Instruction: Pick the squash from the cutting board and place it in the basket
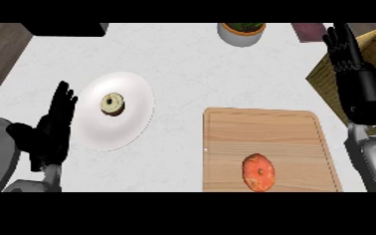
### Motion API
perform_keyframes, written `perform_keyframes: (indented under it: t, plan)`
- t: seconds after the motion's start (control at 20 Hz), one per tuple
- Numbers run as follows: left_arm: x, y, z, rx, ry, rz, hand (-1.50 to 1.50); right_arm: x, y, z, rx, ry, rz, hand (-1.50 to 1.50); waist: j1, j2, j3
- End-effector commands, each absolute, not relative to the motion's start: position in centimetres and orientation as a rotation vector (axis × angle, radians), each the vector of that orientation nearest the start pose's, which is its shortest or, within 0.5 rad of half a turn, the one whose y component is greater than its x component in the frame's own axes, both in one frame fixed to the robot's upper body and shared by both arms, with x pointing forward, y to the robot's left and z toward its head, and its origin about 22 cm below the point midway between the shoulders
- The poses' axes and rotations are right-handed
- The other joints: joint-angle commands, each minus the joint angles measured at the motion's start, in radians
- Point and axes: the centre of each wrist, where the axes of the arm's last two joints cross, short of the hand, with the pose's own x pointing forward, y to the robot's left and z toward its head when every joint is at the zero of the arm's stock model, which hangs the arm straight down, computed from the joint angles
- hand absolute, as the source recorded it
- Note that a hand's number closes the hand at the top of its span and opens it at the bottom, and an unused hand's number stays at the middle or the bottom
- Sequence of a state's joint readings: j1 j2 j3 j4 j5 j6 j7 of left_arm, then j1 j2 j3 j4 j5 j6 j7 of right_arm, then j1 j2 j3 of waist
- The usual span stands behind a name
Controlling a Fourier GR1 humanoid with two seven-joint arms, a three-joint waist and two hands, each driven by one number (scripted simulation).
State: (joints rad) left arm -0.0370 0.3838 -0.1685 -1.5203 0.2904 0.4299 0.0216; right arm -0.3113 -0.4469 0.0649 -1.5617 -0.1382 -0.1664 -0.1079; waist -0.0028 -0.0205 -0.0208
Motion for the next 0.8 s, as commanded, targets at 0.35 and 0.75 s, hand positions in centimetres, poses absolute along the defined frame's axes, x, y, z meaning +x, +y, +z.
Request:
perform_keyframes:
  t: [0.35,0.75]
  plan:
    - [25.9,29.5,1.4,0.330,-1.354,-0.122,0.00,25.3,-24.3,4.6,0.389,-2.393,-0.065,1.50,-0.064,0.021,0.032]
    - [27.9,29.9,2.9,0.306,-1.347,-0.167,0.00,16.1,-21.5,1.5,-0.274,-2.312,-0.047,-1.50,-0.052,0.014,0.017]
